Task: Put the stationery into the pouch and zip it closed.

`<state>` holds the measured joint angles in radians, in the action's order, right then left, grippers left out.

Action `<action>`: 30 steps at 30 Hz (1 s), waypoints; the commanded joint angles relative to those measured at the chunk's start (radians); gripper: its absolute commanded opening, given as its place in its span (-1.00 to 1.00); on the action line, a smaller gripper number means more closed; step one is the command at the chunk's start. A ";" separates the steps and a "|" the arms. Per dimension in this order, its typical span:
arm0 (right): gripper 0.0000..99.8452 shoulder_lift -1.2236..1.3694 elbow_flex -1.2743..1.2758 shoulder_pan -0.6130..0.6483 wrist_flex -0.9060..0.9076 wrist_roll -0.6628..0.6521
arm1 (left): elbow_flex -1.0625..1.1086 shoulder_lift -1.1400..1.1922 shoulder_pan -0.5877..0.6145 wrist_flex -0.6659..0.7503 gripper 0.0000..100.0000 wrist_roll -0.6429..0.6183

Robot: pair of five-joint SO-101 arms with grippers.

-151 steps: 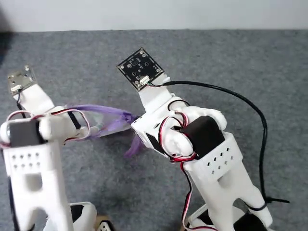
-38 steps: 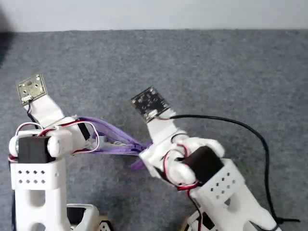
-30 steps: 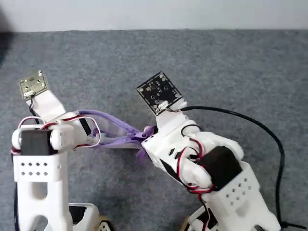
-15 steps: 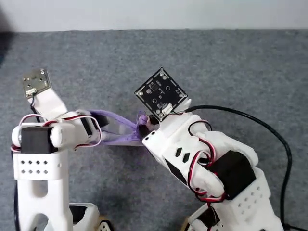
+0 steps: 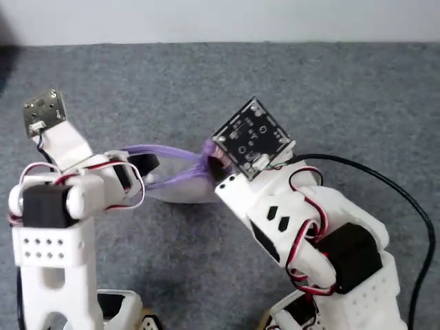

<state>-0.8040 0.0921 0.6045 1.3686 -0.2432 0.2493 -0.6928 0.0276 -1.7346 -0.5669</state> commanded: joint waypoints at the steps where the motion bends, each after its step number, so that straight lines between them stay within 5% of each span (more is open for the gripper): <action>1: -0.98 -0.016 -0.049 -0.027 -0.033 -0.012 | -0.042 -0.101 -0.043 -0.020 -0.30 0.064; 7: -0.98 -0.013 0.026 -0.028 -0.166 -0.011 | -0.033 -0.181 -0.166 -0.018 -0.24 0.074; 14: -0.98 -0.015 0.081 -0.028 -0.228 -0.008 | -0.119 -0.203 -0.012 -0.017 -0.24 0.074; 20: -0.98 -0.015 0.081 -0.035 -0.220 -0.008 | -0.134 -0.235 -0.026 -0.017 -0.24 0.077; 30: -0.98 -0.024 0.080 -0.065 0.101 0.077 | 0.090 -0.229 -0.026 -0.017 -0.24 0.077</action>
<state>-0.8086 0.1795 0.5524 1.3763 -0.2140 0.2800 -0.9214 0.0015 -1.7346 -0.5040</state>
